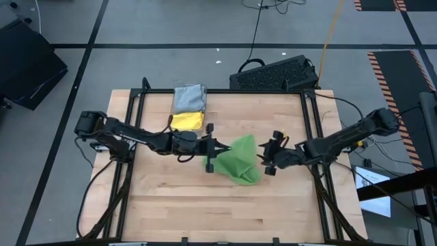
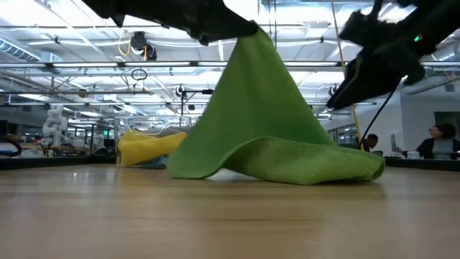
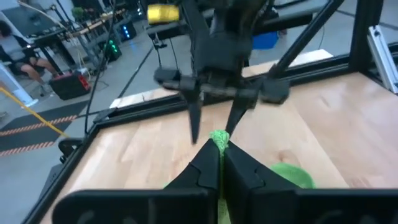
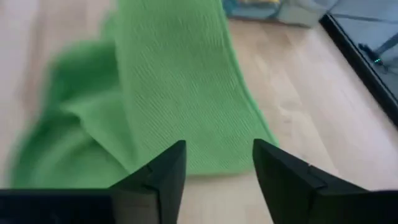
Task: Fold microfiber towels
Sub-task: Fold the green towel on the table
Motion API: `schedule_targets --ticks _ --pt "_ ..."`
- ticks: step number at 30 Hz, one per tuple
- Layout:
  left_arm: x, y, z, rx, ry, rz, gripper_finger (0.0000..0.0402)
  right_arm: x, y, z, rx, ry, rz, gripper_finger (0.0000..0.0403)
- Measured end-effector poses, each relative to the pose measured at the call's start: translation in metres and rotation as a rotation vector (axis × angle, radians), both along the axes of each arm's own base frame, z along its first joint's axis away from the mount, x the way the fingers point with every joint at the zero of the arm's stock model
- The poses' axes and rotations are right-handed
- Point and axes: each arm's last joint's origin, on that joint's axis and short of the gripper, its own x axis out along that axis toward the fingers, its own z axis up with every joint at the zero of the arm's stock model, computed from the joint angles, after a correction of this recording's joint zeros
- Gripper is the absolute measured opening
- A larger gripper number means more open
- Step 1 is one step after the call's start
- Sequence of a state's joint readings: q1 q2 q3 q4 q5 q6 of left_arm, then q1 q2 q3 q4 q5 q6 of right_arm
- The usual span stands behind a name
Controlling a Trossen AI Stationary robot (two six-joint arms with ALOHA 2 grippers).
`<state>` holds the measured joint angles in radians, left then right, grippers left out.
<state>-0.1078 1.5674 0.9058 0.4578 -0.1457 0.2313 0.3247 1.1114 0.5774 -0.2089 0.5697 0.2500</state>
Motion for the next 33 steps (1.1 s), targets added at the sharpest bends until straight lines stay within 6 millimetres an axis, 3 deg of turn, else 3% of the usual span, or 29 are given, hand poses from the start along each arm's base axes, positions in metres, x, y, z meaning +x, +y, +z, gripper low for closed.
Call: schedule_targets --ticks 6,14,19,26,29,33 --pt "-0.006 -0.004 0.005 0.007 0.028 -0.015 0.001 0.017 -0.031 -0.008 -0.078 0.106 0.15 0.0202" --pt "-0.006 -0.001 0.002 0.011 0.055 -0.006 0.0016 0.027 -0.092 -0.004 -0.006 0.013 0.409 0.0202" --pt "-0.006 -0.001 0.002 0.026 0.058 -0.009 0.0005 0.03 -0.118 -0.026 0.129 0.014 0.486 0.0177" --pt "-0.007 -0.001 -0.001 0.036 0.09 -0.008 0.0016 0.032 -0.127 -0.056 0.239 0.105 0.504 0.0085" --pt "-0.008 0.0 -0.004 0.045 0.117 0.005 0.0007 0.031 -0.123 -0.052 0.274 0.102 0.476 0.0021" --pt "-0.01 0.003 -0.007 0.074 0.154 0.087 0.0009 0.026 -0.105 -0.035 0.287 0.126 0.329 0.0013"
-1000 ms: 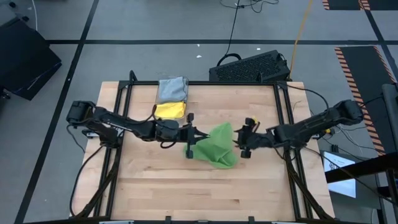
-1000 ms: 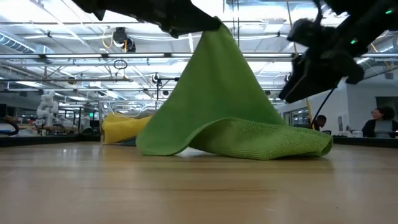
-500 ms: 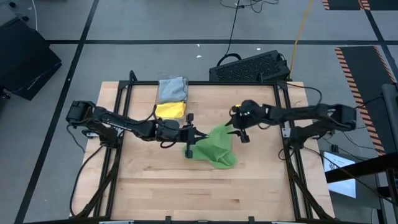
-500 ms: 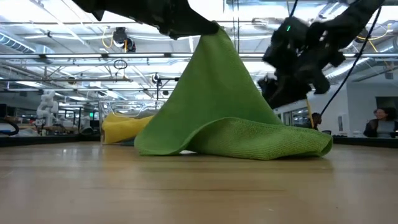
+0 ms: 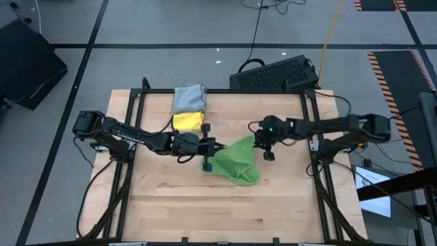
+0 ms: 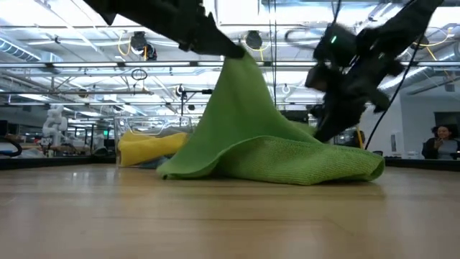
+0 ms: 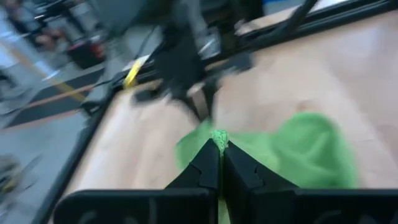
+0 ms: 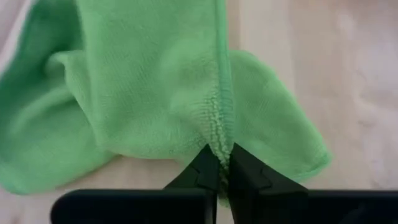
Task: Fold microfiber towels
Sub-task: Fold the green towel on the table
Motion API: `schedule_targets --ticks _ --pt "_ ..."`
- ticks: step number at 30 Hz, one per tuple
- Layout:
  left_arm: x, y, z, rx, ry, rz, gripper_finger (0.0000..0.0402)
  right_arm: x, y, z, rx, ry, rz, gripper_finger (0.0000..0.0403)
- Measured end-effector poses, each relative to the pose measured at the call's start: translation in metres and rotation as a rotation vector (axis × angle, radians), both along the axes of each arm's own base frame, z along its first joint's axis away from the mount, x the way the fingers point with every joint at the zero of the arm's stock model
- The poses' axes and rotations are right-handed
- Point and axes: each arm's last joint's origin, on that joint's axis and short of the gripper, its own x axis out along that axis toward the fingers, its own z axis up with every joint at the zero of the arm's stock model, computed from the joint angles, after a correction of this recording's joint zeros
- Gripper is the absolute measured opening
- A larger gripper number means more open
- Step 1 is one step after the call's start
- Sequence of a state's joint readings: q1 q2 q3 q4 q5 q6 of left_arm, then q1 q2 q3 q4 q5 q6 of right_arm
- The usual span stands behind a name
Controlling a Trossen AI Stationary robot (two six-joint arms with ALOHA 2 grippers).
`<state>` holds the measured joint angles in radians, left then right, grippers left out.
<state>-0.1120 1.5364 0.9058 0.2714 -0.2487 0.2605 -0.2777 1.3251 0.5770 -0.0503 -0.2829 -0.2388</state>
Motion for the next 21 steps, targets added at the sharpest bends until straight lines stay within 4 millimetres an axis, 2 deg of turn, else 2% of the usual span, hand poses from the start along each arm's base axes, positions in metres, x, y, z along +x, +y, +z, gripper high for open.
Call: schedule_targets --ticks 6,11,13,16,21 --pt "-0.001 0.004 0.001 0.073 -0.006 0.134 0.0005 -0.015 0.046 0.04 -0.008 -0.093 -0.165 0.0003" --pt "0.003 0.003 0.014 0.08 -0.146 0.152 0.0012 -0.03 0.081 0.07 0.059 -0.277 -0.347 0.0005" --pt "0.004 0.002 0.02 0.072 -0.207 0.137 0.0009 -0.031 0.091 0.074 0.081 -0.336 -0.448 0.0005" --pt "0.004 0.002 0.025 0.059 -0.254 0.146 0.0004 -0.026 0.104 0.073 0.074 -0.4 -0.492 0.0005" --pt "0.002 0.013 0.023 0.09 -0.233 0.346 0.0012 -0.01 0.107 0.058 -0.031 -0.369 -0.461 0.0005"
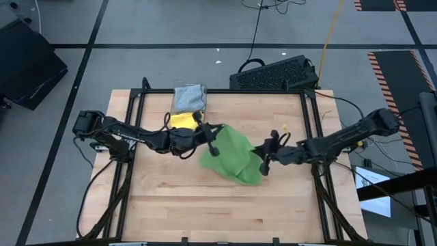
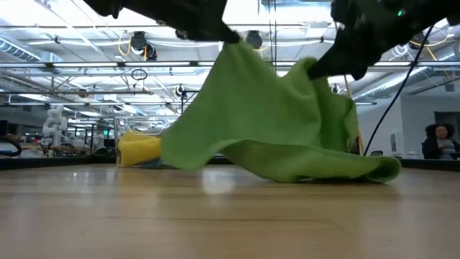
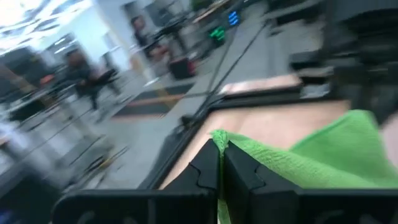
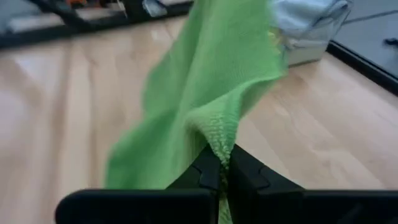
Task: Fold microfiber towels
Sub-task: Fold the green towel on the table
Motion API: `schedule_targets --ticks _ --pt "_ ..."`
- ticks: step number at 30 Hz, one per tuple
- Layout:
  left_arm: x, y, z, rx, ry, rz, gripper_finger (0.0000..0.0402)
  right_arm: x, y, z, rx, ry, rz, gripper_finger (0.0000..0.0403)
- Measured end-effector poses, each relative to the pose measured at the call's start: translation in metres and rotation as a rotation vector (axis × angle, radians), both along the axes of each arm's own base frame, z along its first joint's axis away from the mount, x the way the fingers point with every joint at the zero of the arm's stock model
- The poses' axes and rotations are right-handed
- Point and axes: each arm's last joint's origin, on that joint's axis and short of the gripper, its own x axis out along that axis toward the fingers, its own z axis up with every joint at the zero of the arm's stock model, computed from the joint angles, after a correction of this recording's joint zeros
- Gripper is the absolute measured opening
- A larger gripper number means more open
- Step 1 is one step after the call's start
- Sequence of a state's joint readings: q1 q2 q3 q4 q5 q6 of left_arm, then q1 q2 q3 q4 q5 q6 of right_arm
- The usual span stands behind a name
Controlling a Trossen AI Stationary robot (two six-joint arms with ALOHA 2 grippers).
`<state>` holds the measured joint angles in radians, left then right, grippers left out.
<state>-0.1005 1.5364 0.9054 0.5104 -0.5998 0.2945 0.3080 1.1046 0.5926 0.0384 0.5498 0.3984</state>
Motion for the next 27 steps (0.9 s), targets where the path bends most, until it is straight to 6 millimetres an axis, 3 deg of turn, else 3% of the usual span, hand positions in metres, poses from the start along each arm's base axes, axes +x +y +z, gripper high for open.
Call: schedule_targets --ticks 4,8,11,16,20,23,27 --pt "-0.001 0.005 -0.005 -0.013 0.039 0.055 0.0004 0.01 -0.003 -0.017 -0.083 0.095 0.012 0.0019" --pt "-0.002 0.006 -0.007 -0.019 0.058 0.104 0.0011 0.013 -0.007 -0.023 -0.15 0.164 0.082 0.0071" --pt "-0.004 0.007 -0.012 -0.021 0.096 0.158 0.001 0.007 -0.01 -0.022 -0.171 0.224 0.175 0.0119" --pt "-0.007 0.009 -0.015 -0.01 0.121 0.233 0.0008 -0.01 -0.018 -0.018 -0.213 0.331 0.184 0.0174" --pt "-0.006 0.009 -0.014 -0.014 0.109 0.238 0.0013 -0.019 -0.025 -0.02 -0.194 0.381 0.145 0.0188" --pt "-0.006 0.01 -0.013 -0.011 0.108 0.239 0.0005 -0.021 -0.026 -0.032 -0.152 0.398 0.145 0.0189" --pt "-0.006 0.013 -0.012 -0.013 0.092 0.247 0.0012 -0.019 -0.023 -0.048 -0.008 0.275 0.113 0.0189"
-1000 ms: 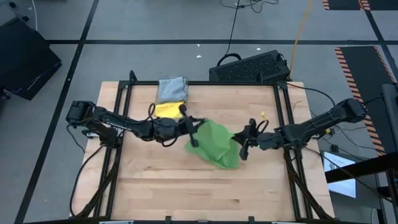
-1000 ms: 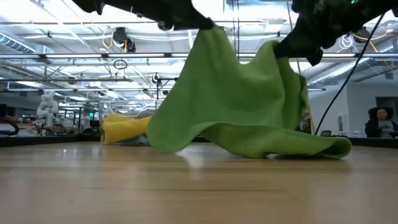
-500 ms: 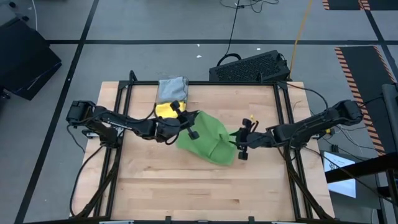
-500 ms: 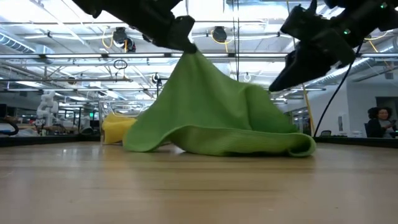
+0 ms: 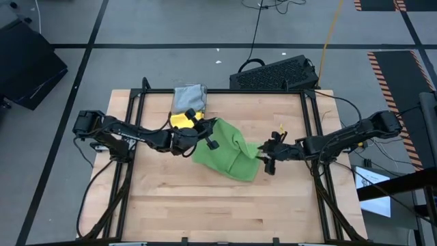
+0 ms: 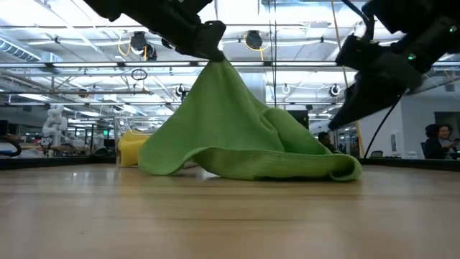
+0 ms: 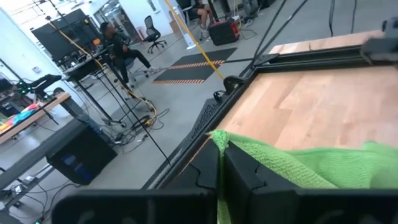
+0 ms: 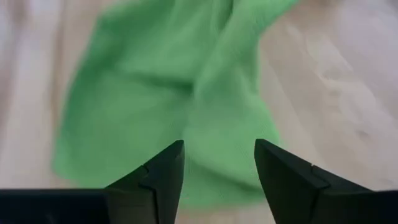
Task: Fold microfiber towels
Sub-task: Fold the green towel on the table
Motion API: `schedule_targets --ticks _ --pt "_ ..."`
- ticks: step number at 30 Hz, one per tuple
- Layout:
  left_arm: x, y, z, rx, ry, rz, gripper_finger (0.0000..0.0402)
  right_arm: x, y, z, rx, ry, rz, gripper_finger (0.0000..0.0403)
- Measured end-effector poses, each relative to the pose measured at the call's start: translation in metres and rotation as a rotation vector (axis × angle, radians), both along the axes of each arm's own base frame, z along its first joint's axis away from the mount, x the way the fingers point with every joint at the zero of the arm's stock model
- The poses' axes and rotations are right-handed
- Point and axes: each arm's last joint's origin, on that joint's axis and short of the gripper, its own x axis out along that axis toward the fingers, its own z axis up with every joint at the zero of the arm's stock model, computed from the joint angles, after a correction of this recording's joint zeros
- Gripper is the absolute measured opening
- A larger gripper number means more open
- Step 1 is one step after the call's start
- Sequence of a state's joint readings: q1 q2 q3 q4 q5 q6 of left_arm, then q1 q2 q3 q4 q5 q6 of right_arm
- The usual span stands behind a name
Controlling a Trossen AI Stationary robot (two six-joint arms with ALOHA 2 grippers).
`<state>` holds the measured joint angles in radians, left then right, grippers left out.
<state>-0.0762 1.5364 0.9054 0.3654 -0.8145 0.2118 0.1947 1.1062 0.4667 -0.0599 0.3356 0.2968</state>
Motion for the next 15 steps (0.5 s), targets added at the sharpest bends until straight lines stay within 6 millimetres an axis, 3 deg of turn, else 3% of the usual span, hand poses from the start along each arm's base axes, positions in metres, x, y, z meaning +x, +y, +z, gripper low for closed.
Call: schedule_targets --ticks 6,15 --pt "0.001 0.005 0.001 -0.004 -0.013 -0.018 0.0008 0.001 0.006 -0.015 0.077 -0.254 -0.1 0.019" --pt "0.002 0.005 0.003 -0.02 -0.033 -0.059 0.0014 0.018 0.013 -0.039 0.02 -0.289 -0.174 0.019"
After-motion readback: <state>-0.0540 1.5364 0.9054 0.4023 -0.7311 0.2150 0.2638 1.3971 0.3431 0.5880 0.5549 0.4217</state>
